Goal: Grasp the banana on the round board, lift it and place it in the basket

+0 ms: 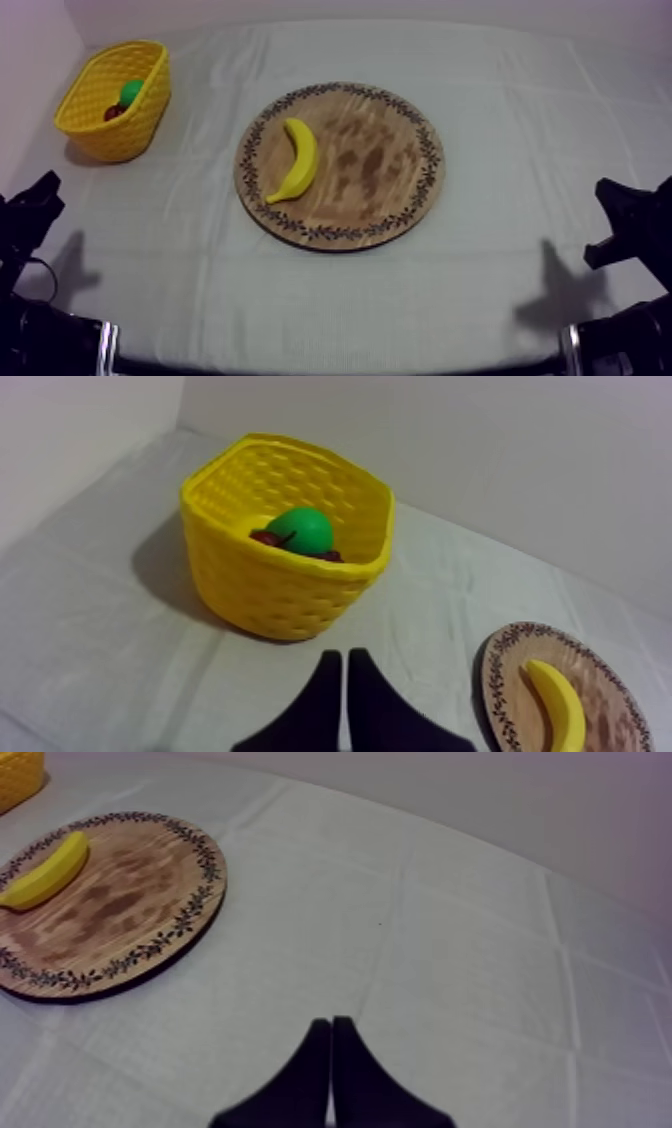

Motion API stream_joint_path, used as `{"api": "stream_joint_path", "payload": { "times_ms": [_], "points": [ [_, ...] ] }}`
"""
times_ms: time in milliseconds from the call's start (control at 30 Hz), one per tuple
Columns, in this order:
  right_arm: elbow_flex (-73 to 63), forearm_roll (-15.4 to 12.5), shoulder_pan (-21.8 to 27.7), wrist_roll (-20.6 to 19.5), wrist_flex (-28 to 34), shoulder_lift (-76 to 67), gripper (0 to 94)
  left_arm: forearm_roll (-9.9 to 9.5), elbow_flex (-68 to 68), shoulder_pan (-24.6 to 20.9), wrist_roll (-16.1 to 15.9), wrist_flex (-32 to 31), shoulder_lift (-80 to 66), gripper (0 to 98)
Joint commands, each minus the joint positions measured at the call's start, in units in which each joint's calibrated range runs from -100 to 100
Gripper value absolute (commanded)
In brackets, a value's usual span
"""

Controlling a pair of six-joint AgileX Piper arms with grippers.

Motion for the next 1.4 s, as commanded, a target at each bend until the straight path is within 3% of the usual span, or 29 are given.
{"api": "stream_joint_path", "payload": {
  "times_ms": [0, 267, 433, 700, 833, 900, 967, 1167, 1367],
  "points": [
    [-0.03, -0.03, 0.01, 0.01, 0.0, 0.0, 0.4, 0.0, 0.02, 0.71, 0.28, -0.03, -0.05, 0.1],
    [-0.03, -0.03, 0.01, 0.03, 0.0, 0.0, 0.4, 0.0, 0.02, 0.71, 0.49, -0.03, -0.05, 0.1],
    [-0.03, -0.03, 0.01, 0.03, 0.0, 0.0, 0.4, 0.0, 0.02, 0.21, 4.14, -0.03, -0.05, 0.6],
    [-0.03, -0.03, 0.01, 0.01, 0.0, 0.0, 0.4, 0.02, 0.02, -0.03, 1.8, 0.35, -0.05, 0.1],
    [-0.03, -0.03, 0.01, 0.01, 0.0, 0.0, 0.4, 0.43, -0.1, 0.42, 6.37, 2.03, 0.1, 0.1],
    [-0.03, -0.03, 0.01, 0.01, 0.0, 0.0, 0.4, 1.18, -0.04, 0.67, 6.72, 1.42, 0.96, 0.0],
    [-0.03, -0.03, 0.01, 0.01, 0.0, 0.0, 0.4, 3.34, -0.51, 0.9, 4.75, 0.76, 2.72, 0.0],
    [-0.03, -0.03, 0.01, 0.01, 0.0, 0.0, 0.4, 12.25, -8.24, 1.24, -6.17, 2.99, 13.46, 0.0],
    [-0.03, -0.03, 0.01, 0.01, 0.0, 0.0, 0.4, 14.93, -24.02, 1.82, -12.61, 13.01, 28.5, 0.0]
  ]
}}
